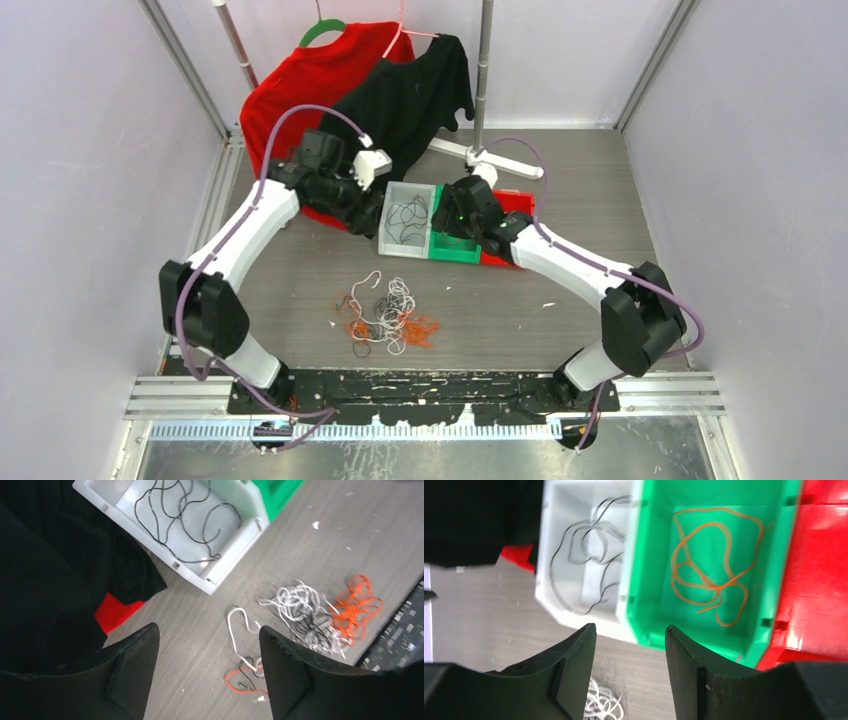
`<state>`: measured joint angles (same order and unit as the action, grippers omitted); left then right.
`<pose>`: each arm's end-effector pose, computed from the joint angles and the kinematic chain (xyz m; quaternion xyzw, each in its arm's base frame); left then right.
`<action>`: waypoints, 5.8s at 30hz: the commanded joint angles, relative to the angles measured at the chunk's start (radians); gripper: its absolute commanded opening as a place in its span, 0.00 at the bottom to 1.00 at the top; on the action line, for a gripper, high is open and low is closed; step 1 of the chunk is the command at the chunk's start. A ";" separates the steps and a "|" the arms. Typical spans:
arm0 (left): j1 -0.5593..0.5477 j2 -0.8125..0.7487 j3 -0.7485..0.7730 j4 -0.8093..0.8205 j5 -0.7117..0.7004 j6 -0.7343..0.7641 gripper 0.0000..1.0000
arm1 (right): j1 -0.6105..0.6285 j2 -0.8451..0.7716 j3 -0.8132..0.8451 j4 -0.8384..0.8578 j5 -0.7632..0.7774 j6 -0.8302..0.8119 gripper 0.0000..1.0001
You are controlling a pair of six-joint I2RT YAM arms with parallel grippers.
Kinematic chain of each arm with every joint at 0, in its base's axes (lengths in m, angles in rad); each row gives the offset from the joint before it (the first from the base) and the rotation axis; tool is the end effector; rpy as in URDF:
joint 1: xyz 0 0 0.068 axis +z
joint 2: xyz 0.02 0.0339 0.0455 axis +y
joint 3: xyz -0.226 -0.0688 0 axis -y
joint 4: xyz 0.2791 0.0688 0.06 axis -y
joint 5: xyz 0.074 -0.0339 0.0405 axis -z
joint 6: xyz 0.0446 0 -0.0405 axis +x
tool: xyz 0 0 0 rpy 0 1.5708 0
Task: Untangle the cables
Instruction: Untie the cable.
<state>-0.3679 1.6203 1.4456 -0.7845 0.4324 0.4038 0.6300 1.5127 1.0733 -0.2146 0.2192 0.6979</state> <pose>0.3499 -0.1549 0.2561 0.4104 0.8386 -0.1993 0.2977 0.3114 0.2150 0.2032 0.0786 0.8892 0.1938 0.4069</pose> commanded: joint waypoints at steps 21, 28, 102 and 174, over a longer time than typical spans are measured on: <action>0.083 -0.277 -0.439 -0.361 0.110 0.452 0.65 | 0.462 -0.054 -0.161 0.189 0.085 -0.122 0.48; 0.058 -0.261 -0.579 -0.068 0.056 0.304 0.64 | 0.408 -0.323 -0.360 0.224 0.257 0.020 0.45; -0.063 -0.408 0.329 -0.580 0.252 -0.001 0.00 | 0.507 -0.088 -0.142 0.584 0.224 -0.449 0.52; -0.063 -0.358 0.837 -0.212 0.064 0.027 0.00 | 0.501 0.056 -0.017 0.852 -0.032 -0.437 0.63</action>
<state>-0.4282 1.2671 2.2196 -1.0393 0.4717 0.4644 1.1412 1.5429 1.0664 0.6006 0.1570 0.2592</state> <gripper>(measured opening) 0.009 0.655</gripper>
